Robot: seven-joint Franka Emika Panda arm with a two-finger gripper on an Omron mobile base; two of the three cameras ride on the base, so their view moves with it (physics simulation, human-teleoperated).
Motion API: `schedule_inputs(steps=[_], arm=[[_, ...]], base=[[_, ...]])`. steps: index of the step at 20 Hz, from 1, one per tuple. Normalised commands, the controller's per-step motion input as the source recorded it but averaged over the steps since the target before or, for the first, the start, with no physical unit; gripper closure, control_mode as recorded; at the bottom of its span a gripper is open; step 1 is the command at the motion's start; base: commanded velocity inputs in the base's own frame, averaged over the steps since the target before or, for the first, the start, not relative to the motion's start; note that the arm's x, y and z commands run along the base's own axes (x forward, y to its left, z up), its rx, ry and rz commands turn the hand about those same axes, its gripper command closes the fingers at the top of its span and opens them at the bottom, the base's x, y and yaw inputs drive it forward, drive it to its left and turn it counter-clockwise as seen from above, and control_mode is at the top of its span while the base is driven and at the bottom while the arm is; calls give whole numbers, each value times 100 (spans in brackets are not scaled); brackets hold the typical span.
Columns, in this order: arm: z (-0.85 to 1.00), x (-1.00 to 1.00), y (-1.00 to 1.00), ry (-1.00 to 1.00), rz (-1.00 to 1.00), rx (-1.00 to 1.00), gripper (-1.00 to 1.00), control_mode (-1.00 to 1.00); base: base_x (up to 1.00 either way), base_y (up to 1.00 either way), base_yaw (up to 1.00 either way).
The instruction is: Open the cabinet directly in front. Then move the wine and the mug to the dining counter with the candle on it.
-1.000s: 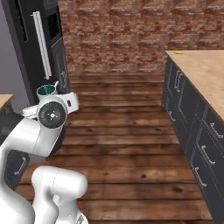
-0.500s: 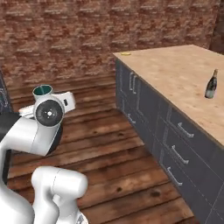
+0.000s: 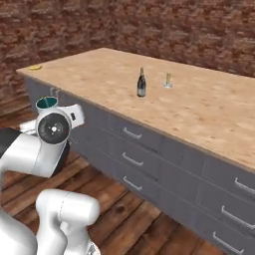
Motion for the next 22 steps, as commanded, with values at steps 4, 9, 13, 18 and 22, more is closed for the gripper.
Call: schedule_inputs(steps=[4,9,13,18,22], arm=[[0,0,0,0,0,0,100,100],[0,0,0,0,0,0,100,100],[0,0,0,0,0,0,100,100],[0,0,0,0,0,0,100,100],[0,0,0,0,0,0,100,100]], base=[[93,10,-71],[100,5,-65],[99,17,-48],[99,29,-16],[47,38,1]])
